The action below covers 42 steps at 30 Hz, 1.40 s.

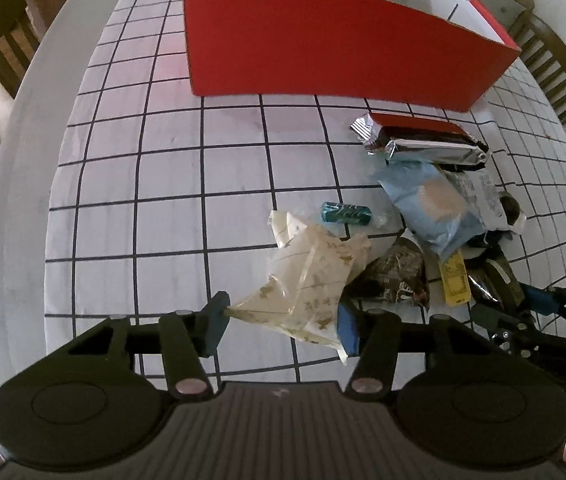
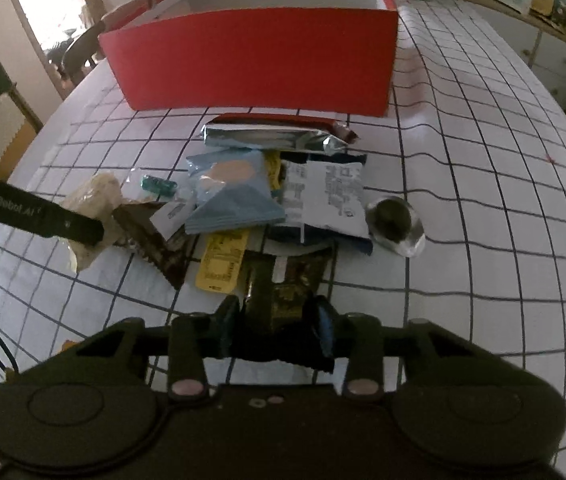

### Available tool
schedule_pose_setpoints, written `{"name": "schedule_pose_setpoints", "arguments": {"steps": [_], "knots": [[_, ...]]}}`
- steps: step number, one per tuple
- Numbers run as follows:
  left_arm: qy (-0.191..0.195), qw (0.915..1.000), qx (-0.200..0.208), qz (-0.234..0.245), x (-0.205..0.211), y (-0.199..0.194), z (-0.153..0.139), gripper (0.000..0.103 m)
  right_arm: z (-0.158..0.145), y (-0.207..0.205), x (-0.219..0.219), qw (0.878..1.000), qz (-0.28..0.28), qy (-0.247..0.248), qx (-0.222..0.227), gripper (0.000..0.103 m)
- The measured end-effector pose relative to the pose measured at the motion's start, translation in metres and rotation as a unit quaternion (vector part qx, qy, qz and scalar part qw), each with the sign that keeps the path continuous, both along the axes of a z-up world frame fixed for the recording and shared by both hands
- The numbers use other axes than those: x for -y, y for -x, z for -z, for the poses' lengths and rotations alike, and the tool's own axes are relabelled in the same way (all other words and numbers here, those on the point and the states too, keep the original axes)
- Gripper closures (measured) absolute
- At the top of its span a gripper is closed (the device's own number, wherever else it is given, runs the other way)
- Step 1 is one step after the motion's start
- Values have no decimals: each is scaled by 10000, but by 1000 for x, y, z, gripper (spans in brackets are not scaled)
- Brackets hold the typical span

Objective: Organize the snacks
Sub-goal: 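Carry the white pouch and chocolate bar into the red box and release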

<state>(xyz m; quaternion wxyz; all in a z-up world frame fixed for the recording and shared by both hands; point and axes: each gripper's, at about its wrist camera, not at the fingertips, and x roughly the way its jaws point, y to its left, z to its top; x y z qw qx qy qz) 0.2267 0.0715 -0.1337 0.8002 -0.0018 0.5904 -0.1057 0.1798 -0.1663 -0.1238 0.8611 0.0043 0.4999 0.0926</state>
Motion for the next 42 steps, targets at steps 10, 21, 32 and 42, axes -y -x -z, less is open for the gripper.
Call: {"name": "schedule_pose_setpoints", "arguments": {"steps": [10,21,32,42], "knots": [[405,9987,113,-278,-12,15,-16,50,-17,16,8,9993,204,-304,97,67],[642,9953,495,-522,-30,30,-53,50,-65,20,7,9968,169,-492,614,68],[685,9915,1005,-462,-23,12,-102,50,-116,-17,2,9917,-3,-490,1189,68],[538,9858,1545,-388,-2,-40,-147,50,-152,-81,10,9869,69,-477,1543,67]]}}
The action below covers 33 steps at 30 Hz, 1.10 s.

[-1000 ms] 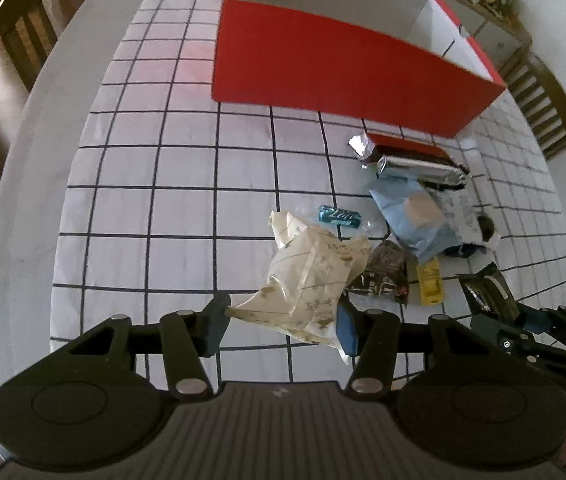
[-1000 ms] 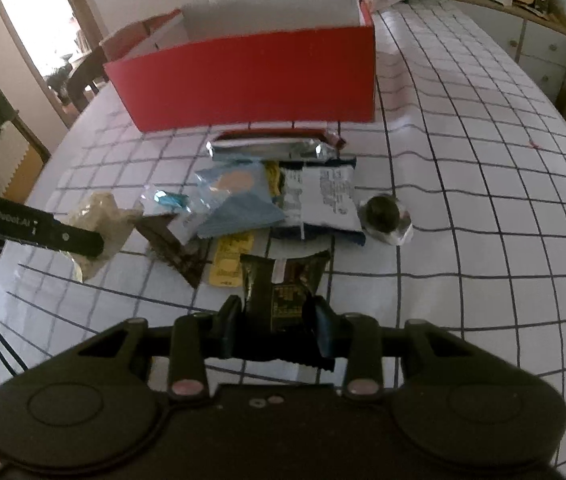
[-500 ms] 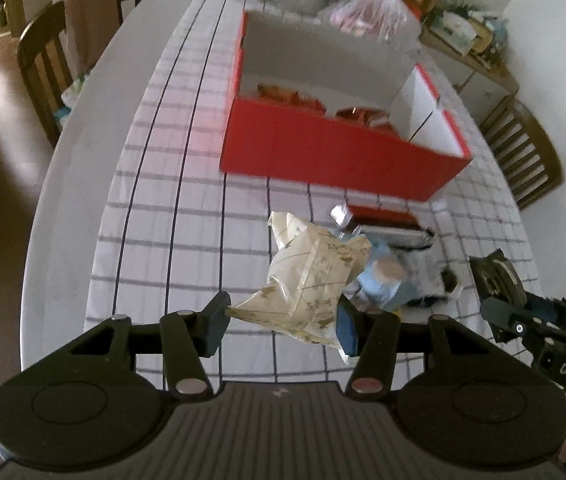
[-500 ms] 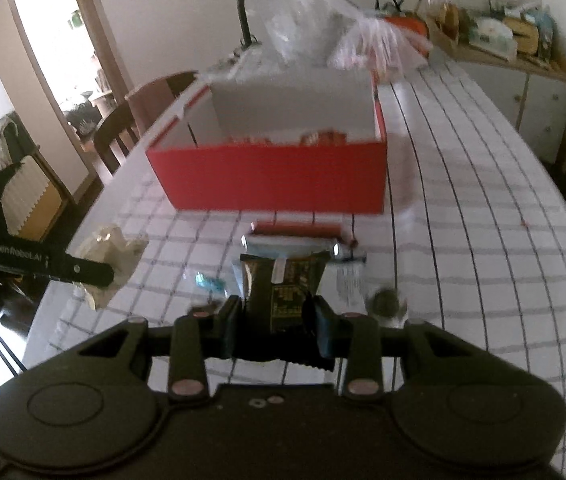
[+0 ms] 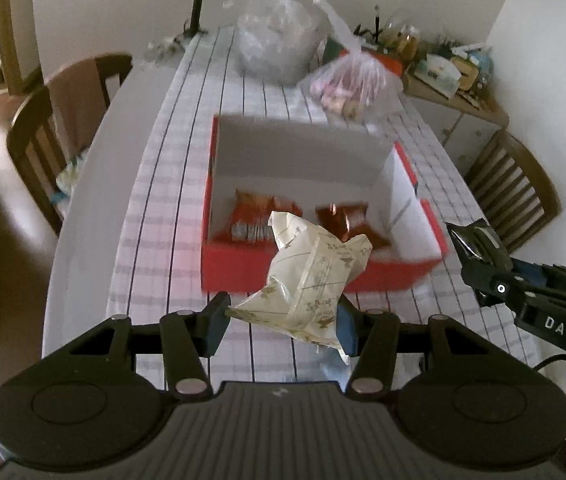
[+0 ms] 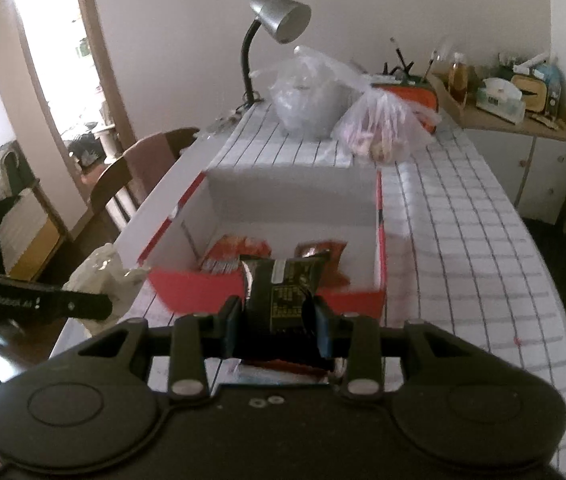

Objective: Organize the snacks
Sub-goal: 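Carry the white pouch and chocolate bar into the red box and release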

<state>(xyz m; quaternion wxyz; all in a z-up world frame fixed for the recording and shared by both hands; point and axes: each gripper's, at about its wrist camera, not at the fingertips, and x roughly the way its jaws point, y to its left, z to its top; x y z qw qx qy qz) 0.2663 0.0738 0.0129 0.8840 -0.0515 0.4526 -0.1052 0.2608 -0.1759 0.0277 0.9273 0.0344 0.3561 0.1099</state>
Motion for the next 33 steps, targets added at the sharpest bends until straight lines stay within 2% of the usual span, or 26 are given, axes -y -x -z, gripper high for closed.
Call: {"name": "schedule_pose_setpoints", "arguments": {"steps": [5,11,23,33], "knots": [[-107,9999,31,-53,9,-35,-10,50,-12,-38,0,10000,-14,7,72,67],[-320,9993,-144,-100,18,-78,-2,50,-4,-78,-6,9998,-84,171,-112,68],[-785,9924,-920,-221,28,-145,44,50,48,-149,-10,9944,-181,318,-994,68],[-1090,9852,-1309,-181,41,-172,73,50,80,-175,-25,9875,-340,662,-1389,68]]}}
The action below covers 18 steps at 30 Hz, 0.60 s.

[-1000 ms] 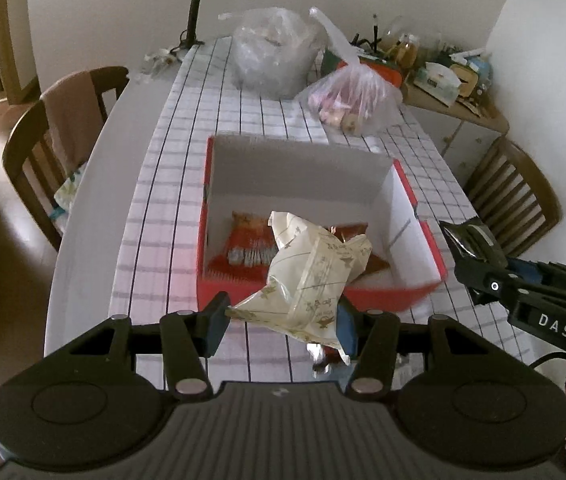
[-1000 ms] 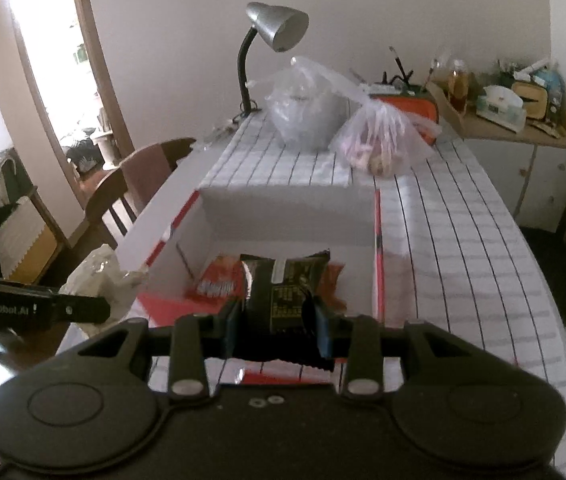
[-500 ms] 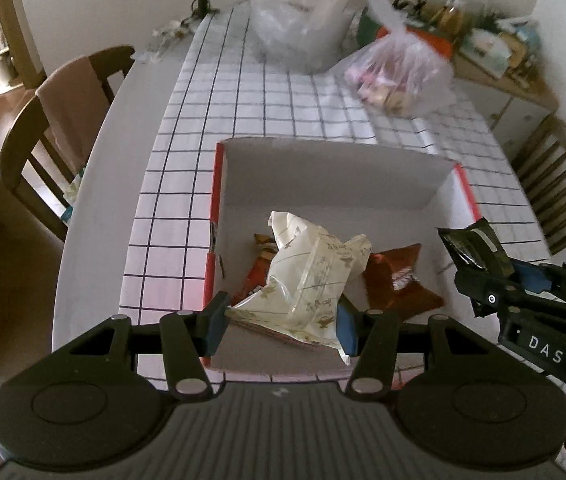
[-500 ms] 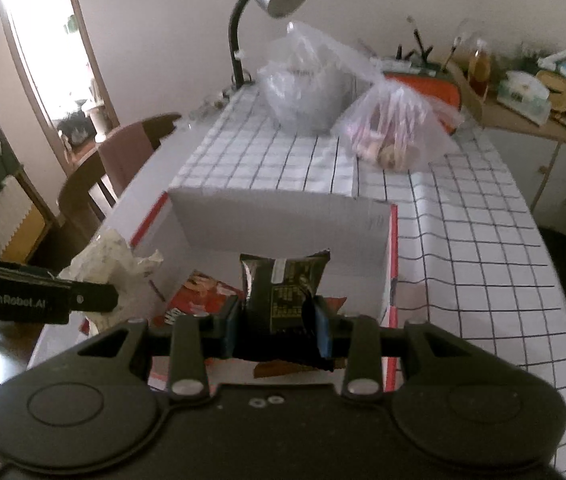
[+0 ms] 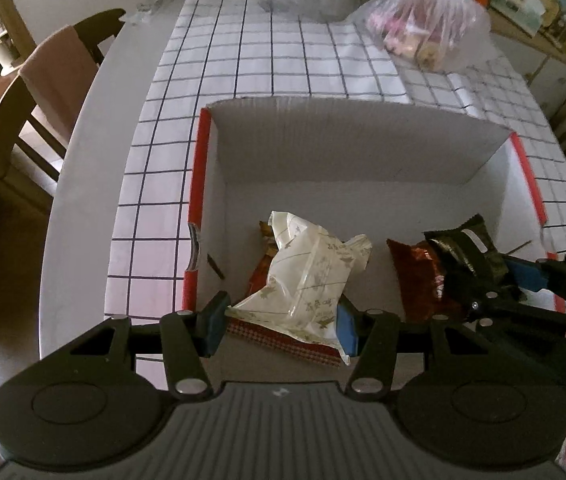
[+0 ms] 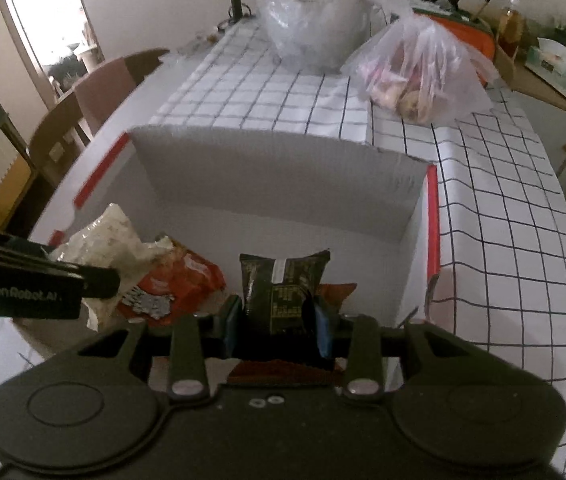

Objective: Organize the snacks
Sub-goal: 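Carry the white pouch and chocolate bar into the red box and release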

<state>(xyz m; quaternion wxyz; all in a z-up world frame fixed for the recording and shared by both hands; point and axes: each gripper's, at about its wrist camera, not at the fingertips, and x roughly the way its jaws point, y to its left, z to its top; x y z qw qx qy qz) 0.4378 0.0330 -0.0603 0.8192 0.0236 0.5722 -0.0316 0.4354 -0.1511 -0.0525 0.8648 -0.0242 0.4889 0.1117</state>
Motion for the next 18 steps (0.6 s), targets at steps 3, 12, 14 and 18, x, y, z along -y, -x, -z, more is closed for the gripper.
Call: {"name": "schedule_pose_setpoints", "arguments": {"steps": [3,12,14,18], "knots": [[-93,9999,-111,20,3,-6,8,50,7,-3,-1,9999,-15,55,-102,68],[-211,9990,-375,95,10,-8,29,49,13,-4,2,9998,0,80,-169,64],[-196,9991,-365,129,12,-6,30,49,14,-4,2,9998,28,67,-180,64],[-157,9992,-354,141,12,-4,29,49,13,-2,2,9998,50,45,-165,63]]}}
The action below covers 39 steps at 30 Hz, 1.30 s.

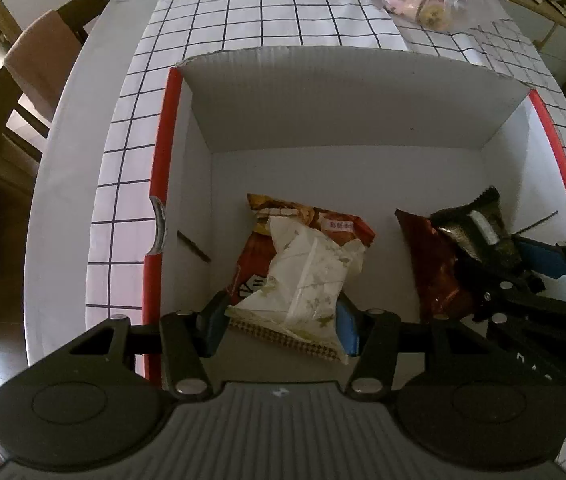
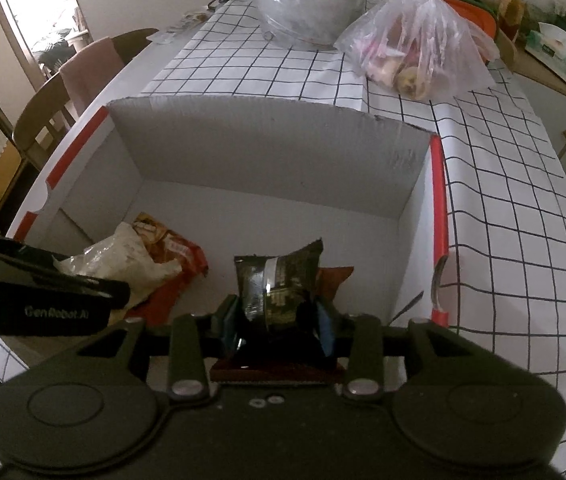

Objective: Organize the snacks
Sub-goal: 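Carry the white pouch and chocolate bar into the red box and release, then withdraw both open tools from the red box toward the remaining snacks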

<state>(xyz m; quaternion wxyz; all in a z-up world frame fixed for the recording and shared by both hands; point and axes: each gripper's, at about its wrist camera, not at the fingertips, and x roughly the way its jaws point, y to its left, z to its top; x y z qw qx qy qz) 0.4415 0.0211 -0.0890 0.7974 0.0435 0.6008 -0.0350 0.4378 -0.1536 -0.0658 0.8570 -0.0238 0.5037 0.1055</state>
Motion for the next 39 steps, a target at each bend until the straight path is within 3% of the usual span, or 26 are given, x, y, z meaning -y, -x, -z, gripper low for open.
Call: {"name": "schedule_pose_setpoints", "arguments": {"steps": [23,30,39], "knots": [[426,9965,718,93,-17,58,-53,40,-51,52,-1,9972,43,-456,587,37],[571,9932,1006,145,-25,85,-72,38,-69,79,2,9950,75,-600,798,24],[663,9869,1467,110,-33,124,-94,33,-85,116,4,9914,73,-774,1051,14]]}}
